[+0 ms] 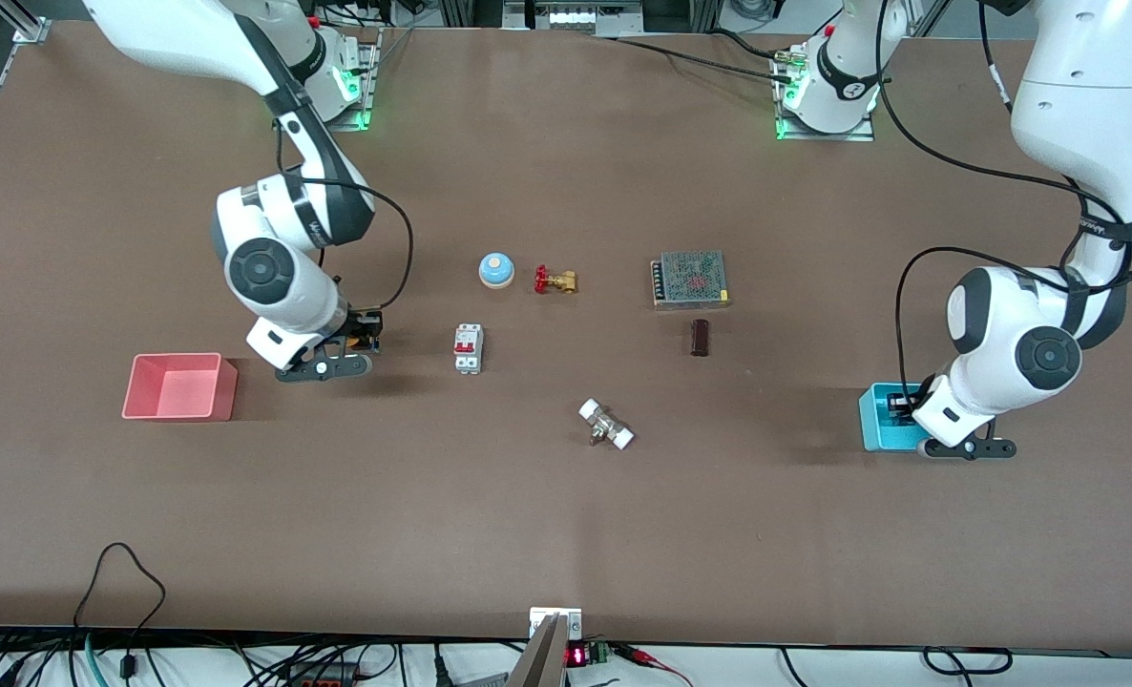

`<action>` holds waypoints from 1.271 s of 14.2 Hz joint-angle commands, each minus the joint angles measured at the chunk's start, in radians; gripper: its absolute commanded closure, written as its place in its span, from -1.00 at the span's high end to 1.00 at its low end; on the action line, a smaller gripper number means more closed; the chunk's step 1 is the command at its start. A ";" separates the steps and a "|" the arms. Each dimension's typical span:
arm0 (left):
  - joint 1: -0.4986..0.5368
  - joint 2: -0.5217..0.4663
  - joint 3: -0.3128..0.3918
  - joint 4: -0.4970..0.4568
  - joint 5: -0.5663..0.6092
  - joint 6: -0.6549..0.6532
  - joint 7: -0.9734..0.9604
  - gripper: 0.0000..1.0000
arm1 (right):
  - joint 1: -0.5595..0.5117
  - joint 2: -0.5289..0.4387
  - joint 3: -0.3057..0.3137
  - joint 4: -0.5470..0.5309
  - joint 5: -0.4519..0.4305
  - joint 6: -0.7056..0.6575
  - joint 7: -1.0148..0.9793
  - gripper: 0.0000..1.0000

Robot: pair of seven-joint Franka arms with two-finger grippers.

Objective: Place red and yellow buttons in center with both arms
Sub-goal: 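Carry the yellow button centerward while the left gripper carries the red button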

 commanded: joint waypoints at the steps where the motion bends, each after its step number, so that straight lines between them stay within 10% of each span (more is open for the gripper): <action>1: -0.005 -0.096 -0.017 0.070 0.017 -0.208 0.007 -0.57 | 0.012 0.003 -0.004 -0.005 -0.035 0.009 0.046 -0.83; 8: -0.042 -0.090 -0.276 0.146 -0.067 -0.384 -0.196 -0.68 | 0.018 0.040 -0.004 -0.004 -0.039 0.034 0.061 -0.80; 13: -0.198 0.011 -0.271 0.126 -0.077 -0.153 -0.425 -0.67 | 0.018 0.058 -0.004 -0.001 -0.043 0.040 0.061 -0.72; 18: -0.367 0.102 -0.166 0.135 -0.006 0.022 -0.548 -0.64 | 0.018 0.058 -0.004 0.001 -0.041 0.040 0.062 -0.07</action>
